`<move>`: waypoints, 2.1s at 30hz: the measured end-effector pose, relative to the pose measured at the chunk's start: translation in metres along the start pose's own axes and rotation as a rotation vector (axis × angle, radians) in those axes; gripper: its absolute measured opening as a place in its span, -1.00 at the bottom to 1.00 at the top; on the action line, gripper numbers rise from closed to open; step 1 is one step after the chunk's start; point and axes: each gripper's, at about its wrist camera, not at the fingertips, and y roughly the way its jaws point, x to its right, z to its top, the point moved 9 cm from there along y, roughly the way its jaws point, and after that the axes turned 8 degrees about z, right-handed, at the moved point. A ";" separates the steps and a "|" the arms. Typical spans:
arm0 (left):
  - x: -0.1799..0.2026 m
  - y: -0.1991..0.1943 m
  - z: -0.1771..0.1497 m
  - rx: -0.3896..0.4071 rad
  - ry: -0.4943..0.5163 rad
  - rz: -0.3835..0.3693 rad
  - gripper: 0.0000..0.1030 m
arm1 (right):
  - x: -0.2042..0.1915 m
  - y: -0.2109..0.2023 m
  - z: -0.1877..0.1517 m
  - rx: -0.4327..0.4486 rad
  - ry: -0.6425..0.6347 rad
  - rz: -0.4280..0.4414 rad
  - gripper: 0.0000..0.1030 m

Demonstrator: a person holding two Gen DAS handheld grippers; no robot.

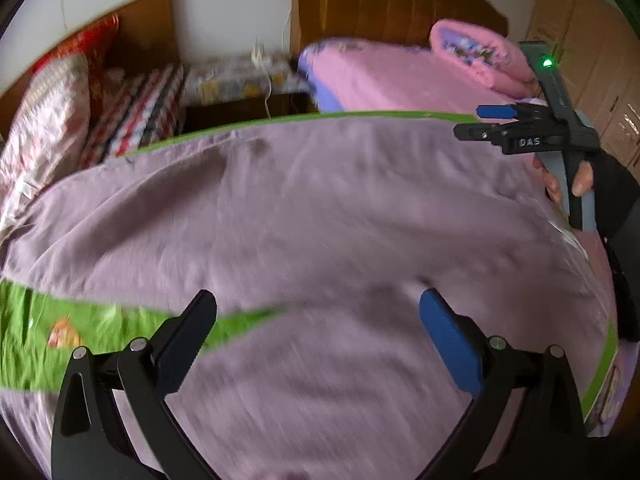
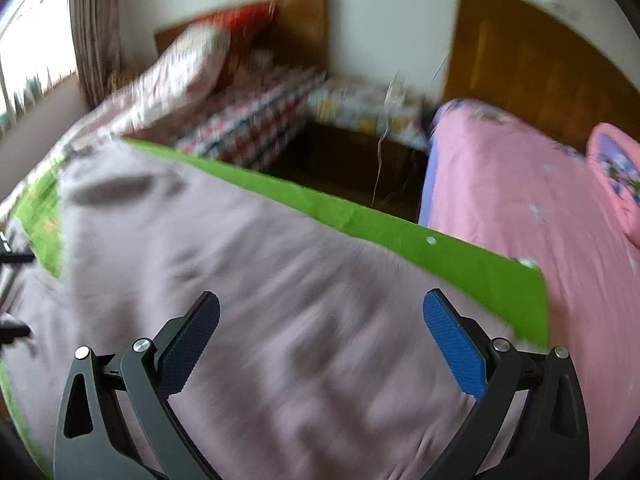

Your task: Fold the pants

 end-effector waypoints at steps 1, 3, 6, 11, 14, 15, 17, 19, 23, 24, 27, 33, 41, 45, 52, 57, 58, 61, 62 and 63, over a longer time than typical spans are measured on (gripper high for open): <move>-0.006 0.008 0.009 -0.028 -0.022 -0.019 0.97 | 0.006 0.012 0.004 -0.032 -0.015 0.000 0.92; -0.024 0.024 0.024 -0.087 -0.064 -0.026 0.96 | 0.023 0.039 0.008 -0.120 0.012 0.038 0.92; -0.054 0.042 0.051 -0.150 -0.156 -0.067 0.96 | 0.034 0.057 0.008 -0.183 0.058 0.105 0.92; -0.075 0.067 0.091 -0.202 -0.318 -0.212 0.95 | 0.027 0.051 0.008 -0.166 0.050 0.187 0.38; -0.071 0.081 0.108 -0.234 -0.445 -0.316 0.95 | 0.007 0.022 0.005 -0.090 -0.048 0.134 -0.59; -0.070 0.085 0.115 -0.244 -0.479 -0.345 0.95 | -0.004 0.004 0.003 -0.047 -0.100 0.097 -0.64; -0.064 0.093 0.126 -0.261 -0.561 -0.405 0.95 | -0.032 -0.031 -0.003 0.034 -0.174 0.028 -0.67; -0.053 0.097 0.133 -0.274 -0.590 -0.441 0.96 | -0.054 -0.059 -0.011 0.100 -0.214 -0.034 -0.72; -0.036 0.092 0.133 -0.269 -0.598 -0.435 0.96 | -0.111 -0.094 -0.040 0.172 -0.282 -0.131 -0.72; -0.034 0.092 0.130 -0.272 -0.588 -0.401 0.86 | -0.121 -0.100 -0.049 0.184 -0.278 -0.142 -0.72; -0.026 0.089 0.110 -0.289 -0.549 -0.324 -0.86 | -0.125 -0.098 -0.055 0.198 -0.248 -0.180 -0.73; -0.024 -0.036 0.079 0.073 -0.427 -0.260 -0.89 | -0.146 -0.154 -0.063 0.316 -0.188 -0.165 -0.73; 0.031 -0.099 -0.117 0.134 -0.323 -0.206 -0.60 | -0.199 -0.162 -0.200 0.203 -0.028 -0.031 0.78; 0.023 -0.072 -0.159 0.067 -0.412 -0.291 0.04 | -0.183 -0.180 -0.255 0.291 0.356 0.060 0.73; -0.012 -0.081 -0.152 0.098 -0.570 -0.401 0.54 | -0.123 -0.207 -0.274 0.443 0.755 0.084 0.52; -0.047 -0.078 -0.149 0.097 -0.696 -0.465 0.54 | -0.078 -0.185 -0.253 0.417 0.892 0.117 0.46; -0.052 -0.077 -0.148 0.095 -0.712 -0.470 0.54 | -0.072 -0.170 -0.254 0.358 0.943 0.119 0.43; -0.058 -0.077 -0.142 0.085 -0.743 -0.500 0.54 | -0.061 -0.157 -0.256 0.283 0.987 0.106 0.38; -0.059 -0.079 -0.142 0.084 -0.749 -0.508 0.54 | -0.060 -0.157 -0.254 0.276 0.984 0.109 0.38; -0.058 -0.082 -0.142 0.082 -0.752 -0.513 0.54 | -0.059 -0.158 -0.253 0.279 0.979 0.115 0.38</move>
